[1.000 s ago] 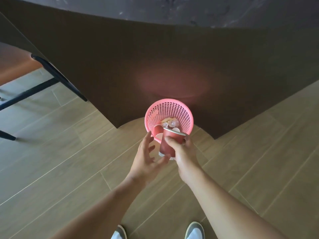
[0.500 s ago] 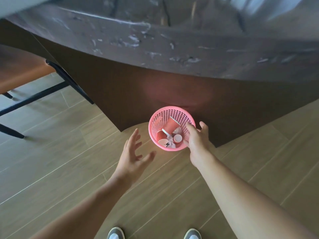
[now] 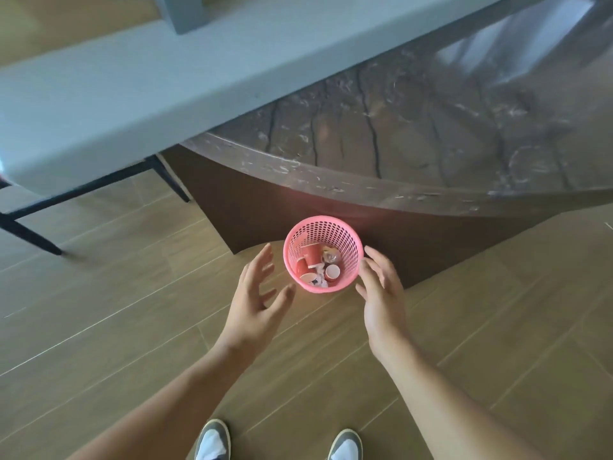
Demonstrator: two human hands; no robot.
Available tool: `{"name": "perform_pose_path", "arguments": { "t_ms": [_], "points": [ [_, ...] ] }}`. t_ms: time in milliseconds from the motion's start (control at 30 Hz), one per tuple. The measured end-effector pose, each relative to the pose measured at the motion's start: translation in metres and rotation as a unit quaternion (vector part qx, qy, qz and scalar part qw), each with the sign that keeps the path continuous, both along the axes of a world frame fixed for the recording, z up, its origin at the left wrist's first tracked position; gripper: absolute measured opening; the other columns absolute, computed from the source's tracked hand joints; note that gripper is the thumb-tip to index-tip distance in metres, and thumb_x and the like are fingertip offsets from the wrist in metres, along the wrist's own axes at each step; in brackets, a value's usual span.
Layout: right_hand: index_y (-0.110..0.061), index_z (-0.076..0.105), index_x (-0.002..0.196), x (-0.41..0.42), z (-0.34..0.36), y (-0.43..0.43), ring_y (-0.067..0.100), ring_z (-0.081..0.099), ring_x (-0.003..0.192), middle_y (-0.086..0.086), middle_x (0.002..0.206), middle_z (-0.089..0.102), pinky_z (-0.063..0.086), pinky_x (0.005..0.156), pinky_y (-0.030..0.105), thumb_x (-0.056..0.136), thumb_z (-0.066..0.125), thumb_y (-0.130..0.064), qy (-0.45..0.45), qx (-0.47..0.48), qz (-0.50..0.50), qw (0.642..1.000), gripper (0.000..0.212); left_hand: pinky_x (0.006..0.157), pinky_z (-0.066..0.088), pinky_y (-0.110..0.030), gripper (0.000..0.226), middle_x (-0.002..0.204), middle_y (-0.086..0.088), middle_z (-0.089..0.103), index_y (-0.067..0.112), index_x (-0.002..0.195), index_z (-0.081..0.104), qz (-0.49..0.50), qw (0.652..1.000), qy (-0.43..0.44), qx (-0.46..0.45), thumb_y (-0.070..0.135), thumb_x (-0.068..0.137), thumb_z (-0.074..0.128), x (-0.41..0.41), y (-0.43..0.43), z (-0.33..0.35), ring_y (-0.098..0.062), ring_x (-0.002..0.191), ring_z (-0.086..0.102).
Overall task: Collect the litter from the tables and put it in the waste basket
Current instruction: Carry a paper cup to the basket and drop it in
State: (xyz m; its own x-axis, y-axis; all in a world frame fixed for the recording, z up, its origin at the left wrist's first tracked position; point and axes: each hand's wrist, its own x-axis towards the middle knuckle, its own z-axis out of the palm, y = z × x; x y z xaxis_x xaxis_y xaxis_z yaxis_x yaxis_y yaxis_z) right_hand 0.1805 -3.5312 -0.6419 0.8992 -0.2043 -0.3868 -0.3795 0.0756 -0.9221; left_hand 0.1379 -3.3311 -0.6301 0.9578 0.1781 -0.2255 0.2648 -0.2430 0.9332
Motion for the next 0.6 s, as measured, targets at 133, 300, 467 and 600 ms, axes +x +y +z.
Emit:
{"name": "perform_pose_path", "arguments": {
  "t_ms": [133,300,467,600],
  "points": [
    [-0.051,0.071,0.113,-0.011,0.038,0.012,-0.004,0.069,0.110,-0.024,0.118,0.072,0.057,0.087,0.022,0.092,0.065,-0.040,-0.039,0.013,0.037,0.998,0.024,0.091,0.049,-0.004,0.070,0.160,0.001,0.044,0.029,0.161,0.035,0.022,0.999,-0.023,-0.011,0.015,0.100,0.069,-0.014,-0.002,0.033,-0.003,0.140,0.048],
    [-0.059,0.070,0.113,-0.030,0.088,0.026,-0.006,0.065,0.119,-0.028,0.125,0.069,0.055,0.085,0.014,0.096,0.064,-0.042,-0.063,-0.014,0.110,0.992,0.025,0.106,0.052,-0.023,0.063,0.161,0.001,0.046,0.028,0.162,0.035,0.080,0.995,-0.040,-0.037,0.026,0.105,0.061,-0.045,0.008,0.076,-0.013,0.145,0.050],
    [-0.058,0.065,0.122,-0.046,0.132,0.044,-0.007,0.060,0.124,-0.026,0.129,0.067,0.048,0.096,0.010,0.092,0.060,-0.058,-0.086,-0.050,0.198,0.975,0.030,0.117,0.049,-0.047,0.053,0.154,0.006,0.053,0.029,0.160,0.041,0.173,0.982,-0.044,-0.061,0.040,0.109,0.051,-0.075,0.032,0.121,-0.008,0.142,0.053],
    [-0.036,0.063,0.136,-0.066,0.165,0.068,0.003,0.059,0.130,-0.010,0.138,0.063,0.048,0.114,0.043,0.098,0.058,-0.045,-0.093,-0.032,0.254,0.962,0.040,0.110,0.053,-0.039,0.061,0.150,0.007,0.057,0.033,0.151,0.049,0.242,0.965,-0.066,-0.079,0.058,0.096,0.051,-0.109,0.058,0.159,-0.004,0.137,0.056]
  ]
}}
